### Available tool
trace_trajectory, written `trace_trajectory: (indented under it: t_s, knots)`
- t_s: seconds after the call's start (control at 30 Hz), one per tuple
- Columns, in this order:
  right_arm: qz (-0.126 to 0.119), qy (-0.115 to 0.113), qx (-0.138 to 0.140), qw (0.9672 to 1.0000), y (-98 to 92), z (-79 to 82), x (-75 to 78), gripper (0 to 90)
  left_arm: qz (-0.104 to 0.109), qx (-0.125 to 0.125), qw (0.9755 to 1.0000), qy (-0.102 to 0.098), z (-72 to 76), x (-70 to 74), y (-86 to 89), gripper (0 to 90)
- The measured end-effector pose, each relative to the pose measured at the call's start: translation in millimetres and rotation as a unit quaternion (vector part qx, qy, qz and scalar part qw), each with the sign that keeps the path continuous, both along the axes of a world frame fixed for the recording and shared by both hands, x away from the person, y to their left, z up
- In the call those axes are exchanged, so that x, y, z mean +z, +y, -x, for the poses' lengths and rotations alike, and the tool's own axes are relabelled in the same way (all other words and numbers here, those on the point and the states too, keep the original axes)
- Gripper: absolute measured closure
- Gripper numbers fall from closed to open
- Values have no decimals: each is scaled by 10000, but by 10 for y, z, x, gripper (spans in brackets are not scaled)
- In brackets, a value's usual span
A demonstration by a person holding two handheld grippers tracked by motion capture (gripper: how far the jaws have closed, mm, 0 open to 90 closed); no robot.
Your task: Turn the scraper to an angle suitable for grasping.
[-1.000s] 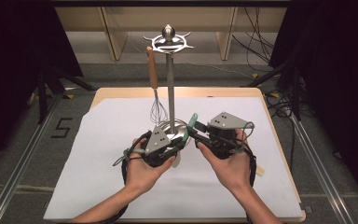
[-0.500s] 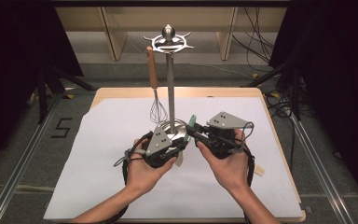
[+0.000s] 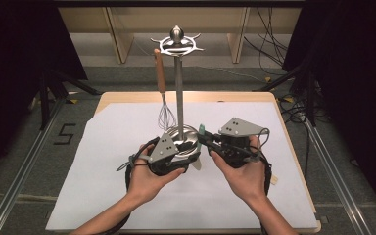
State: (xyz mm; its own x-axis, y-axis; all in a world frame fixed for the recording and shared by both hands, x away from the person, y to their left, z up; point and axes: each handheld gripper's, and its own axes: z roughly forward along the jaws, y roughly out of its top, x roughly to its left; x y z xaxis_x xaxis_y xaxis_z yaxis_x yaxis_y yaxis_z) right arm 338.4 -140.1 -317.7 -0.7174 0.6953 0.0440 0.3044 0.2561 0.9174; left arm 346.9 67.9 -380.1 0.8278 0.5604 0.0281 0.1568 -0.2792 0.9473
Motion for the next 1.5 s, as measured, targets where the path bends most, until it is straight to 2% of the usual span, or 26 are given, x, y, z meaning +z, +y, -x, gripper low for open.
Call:
trace_trajectory:
  t_s: [0.07, 0.13, 0.17, 0.2, 0.23, 0.27, 0.3, 0.33, 0.37, 0.4, 0.43, 0.47, 0.53, 0.57, 0.6, 0.8, 0.83, 0.9, 1.0, 1.03, 1.1, 1.13, 1.17, 1.37, 1.43, 1.5]
  knots:
    - [16, -27, 89, 10000, -15, -9, -6, 828, 43, -269, 9995, 160, -16, -8, 46, 549]
    - [141, -26, 439, 9989, -64, -27, -1, 828, 70, -562, 9979, 302, -29, 2, 102, 532]
    - [93, -48, 521, 9986, -75, -24, -2, 828, 108, -689, 9968, 382, -35, 5, 119, 531]
    - [141, -31, 810, 9966, -115, -18, 14, 828, 121, -919, 9947, 455, -45, 14, 156, 531]
    - [141, -31, 810, 9966, -115, -18, 14, 828, 121, -919, 9947, 455, -45, 14, 156, 533]
    - [165, -4, 964, 9952, -130, -13, 22, 828, 158, -1034, 9933, 498, -51, 15, 164, 533]
    - [281, -175, 1181, 9925, -153, -30, 33, 828, 277, -1232, 9904, 559, -66, 11, 170, 535]
    - [213, -9, 1287, 9915, -161, -8, 36, 828, 277, -1259, 9898, 605, -66, 15, 178, 541]
    - [201, 73, 1429, 9895, -181, 4, 44, 828, 320, -1355, 9880, 663, -73, 15, 181, 549]
    - [201, 73, 1429, 9895, -181, 4, 44, 828, 380, -1491, 9857, 690, -86, 8, 178, 549]
    - [186, 87, 1488, 9887, -189, 7, 45, 828, 366, -1494, 9855, 718, -83, 9, 180, 553]
    - [133, 124, 1620, 9866, -194, 10, 41, 827, 478, -1639, 9825, 746, -99, -15, 165, 564]
    - [115, 45, 1680, 9857, -195, 0, 34, 828, 464, -1652, 9821, 781, -95, -21, 163, 575]
    - [115, 45, 1680, 9857, -195, 0, 34, 828, 516, -1734, 9802, 799, -99, -36, 152, 575]
    - [115, 215, 1668, 9857, -194, 14, 28, 827, 516, -1799, 9788, 838, -97, -43, 144, 587]
    - [116, 353, 1762, 9836, -174, 3, -11, 827, 454, -1880, 9784, 723, -91, -27, 118, 644]
    - [107, 296, 1729, 9844, -175, 2, -11, 827, 451, -1928, 9779, 675, -90, -23, 111, 657]
    - [137, 182, 1818, 9831, -174, -13, -9, 827, 428, -1918, 9783, 651, -81, -11, 106, 681]
    - [132, 300, 1789, 9833, -178, 8, 3, 827, 456, -1959, 9777, 607, -79, 0, 98, 719]
    - [121, 208, 1844, 9826, -172, -2, 4, 828, 476, -1964, 9775, 609, -77, 6, 96, 747]
    - [113, 284, 1849, 9823, -170, 8, 7, 827, 458, -1964, 9777, 586, -76, 17, 98, 763]
    - [92, 254, 1827, 9828, -172, 10, 11, 827, 452, -1963, 9778, 581, -77, 20, 99, 779]
    - [79, 189, 1890, 9818, -167, 6, 11, 827, 509, -1980, 9770, 605, -79, 21, 104, 802]
    - [87, 136, 1900, 9816, -173, 1, 13, 813, 403, -1819, 9804, 634, -69, 55, 115, 829]
    - [127, -66, 1751, 9845, -171, 2, 21, 768, 328, -1605, 9845, 624, -63, 93, 117, 841]
    - [103, -6, 1681, 9857, -169, 20, 26, 752, 325, -1555, 9855, 588, -69, 103, 114, 842]
